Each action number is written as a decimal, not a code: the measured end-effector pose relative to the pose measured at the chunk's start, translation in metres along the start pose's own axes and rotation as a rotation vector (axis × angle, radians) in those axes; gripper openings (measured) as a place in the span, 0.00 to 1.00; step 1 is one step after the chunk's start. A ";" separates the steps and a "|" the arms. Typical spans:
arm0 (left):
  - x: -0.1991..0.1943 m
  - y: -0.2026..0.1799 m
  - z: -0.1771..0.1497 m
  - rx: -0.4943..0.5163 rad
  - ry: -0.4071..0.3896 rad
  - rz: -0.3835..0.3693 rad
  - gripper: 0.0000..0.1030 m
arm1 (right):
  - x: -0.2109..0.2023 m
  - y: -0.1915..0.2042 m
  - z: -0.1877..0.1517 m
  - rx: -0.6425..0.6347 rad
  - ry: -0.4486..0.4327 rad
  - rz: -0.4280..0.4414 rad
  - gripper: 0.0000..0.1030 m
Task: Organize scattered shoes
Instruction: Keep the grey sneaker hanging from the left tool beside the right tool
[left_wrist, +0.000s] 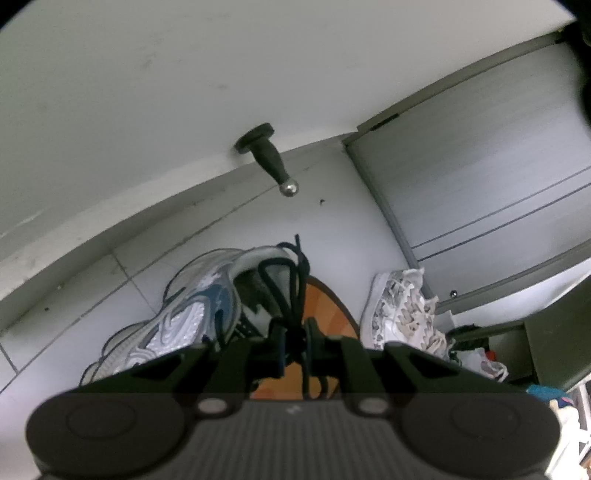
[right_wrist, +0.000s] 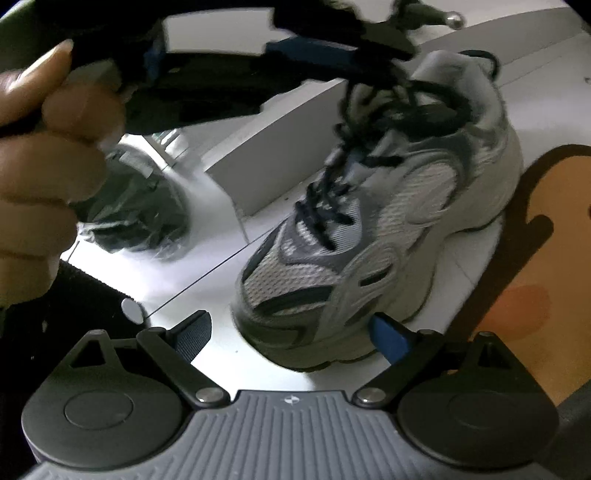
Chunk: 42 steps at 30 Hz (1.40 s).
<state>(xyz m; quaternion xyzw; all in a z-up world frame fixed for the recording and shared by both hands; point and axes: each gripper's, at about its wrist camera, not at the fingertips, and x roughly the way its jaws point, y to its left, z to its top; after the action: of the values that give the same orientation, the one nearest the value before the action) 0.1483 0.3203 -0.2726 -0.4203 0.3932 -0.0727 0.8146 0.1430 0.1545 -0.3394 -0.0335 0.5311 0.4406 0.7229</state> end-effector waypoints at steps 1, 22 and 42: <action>-0.001 0.002 0.000 -0.008 -0.004 -0.001 0.10 | -0.004 -0.006 0.001 0.016 -0.006 -0.011 0.93; -0.006 0.002 0.000 -0.002 0.008 -0.005 0.10 | 0.001 0.000 0.010 0.028 0.013 -0.024 0.78; -0.006 0.001 0.001 -0.001 0.021 0.038 0.58 | -0.059 0.004 0.014 0.052 0.016 -0.036 0.89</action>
<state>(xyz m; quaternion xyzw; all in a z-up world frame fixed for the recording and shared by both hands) 0.1445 0.3237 -0.2693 -0.4124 0.4095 -0.0615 0.8114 0.1478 0.1285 -0.2841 -0.0278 0.5476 0.4131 0.7271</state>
